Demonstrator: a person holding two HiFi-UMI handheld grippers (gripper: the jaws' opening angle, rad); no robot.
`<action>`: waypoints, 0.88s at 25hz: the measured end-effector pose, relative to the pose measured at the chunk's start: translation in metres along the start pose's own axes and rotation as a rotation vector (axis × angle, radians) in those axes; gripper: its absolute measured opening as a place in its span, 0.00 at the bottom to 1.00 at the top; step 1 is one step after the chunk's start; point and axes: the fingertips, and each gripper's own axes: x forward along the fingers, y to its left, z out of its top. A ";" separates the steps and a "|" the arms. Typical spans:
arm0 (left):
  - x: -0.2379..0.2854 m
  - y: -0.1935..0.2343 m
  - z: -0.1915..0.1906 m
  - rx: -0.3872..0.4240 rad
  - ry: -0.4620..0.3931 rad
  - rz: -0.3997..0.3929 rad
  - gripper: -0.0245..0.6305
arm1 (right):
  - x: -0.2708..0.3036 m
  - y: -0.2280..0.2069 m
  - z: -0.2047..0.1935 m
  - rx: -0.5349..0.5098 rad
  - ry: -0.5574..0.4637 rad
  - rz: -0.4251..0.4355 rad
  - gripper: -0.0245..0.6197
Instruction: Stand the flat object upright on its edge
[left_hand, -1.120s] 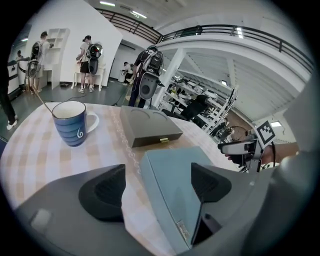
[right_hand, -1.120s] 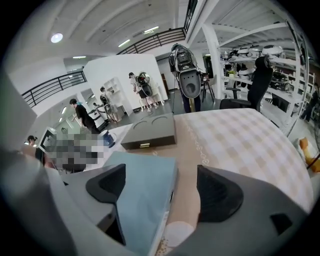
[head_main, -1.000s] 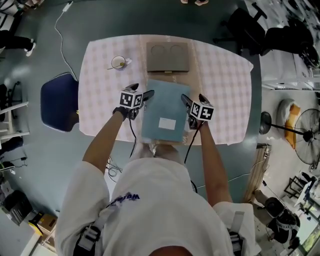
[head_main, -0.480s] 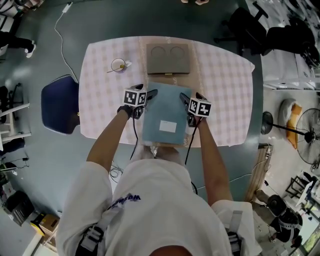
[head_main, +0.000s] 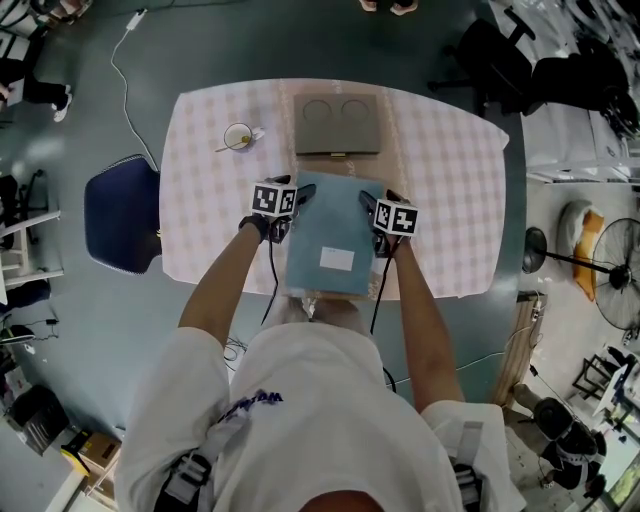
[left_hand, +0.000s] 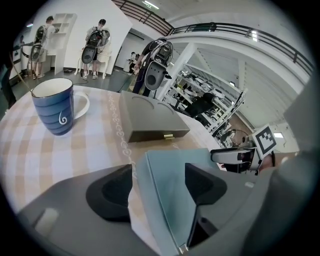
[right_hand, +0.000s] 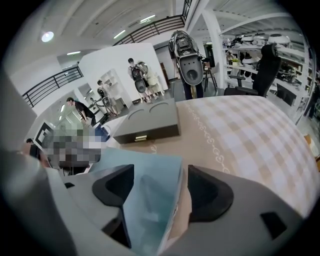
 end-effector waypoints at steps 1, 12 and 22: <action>0.000 0.001 -0.002 -0.002 0.003 0.002 0.54 | 0.001 -0.001 -0.002 -0.003 0.005 -0.006 0.56; 0.004 0.002 -0.008 -0.004 0.024 0.002 0.49 | 0.004 -0.002 -0.010 0.010 0.030 -0.005 0.48; 0.006 -0.007 -0.006 -0.034 0.016 0.014 0.40 | 0.004 0.000 -0.008 0.037 0.024 -0.005 0.44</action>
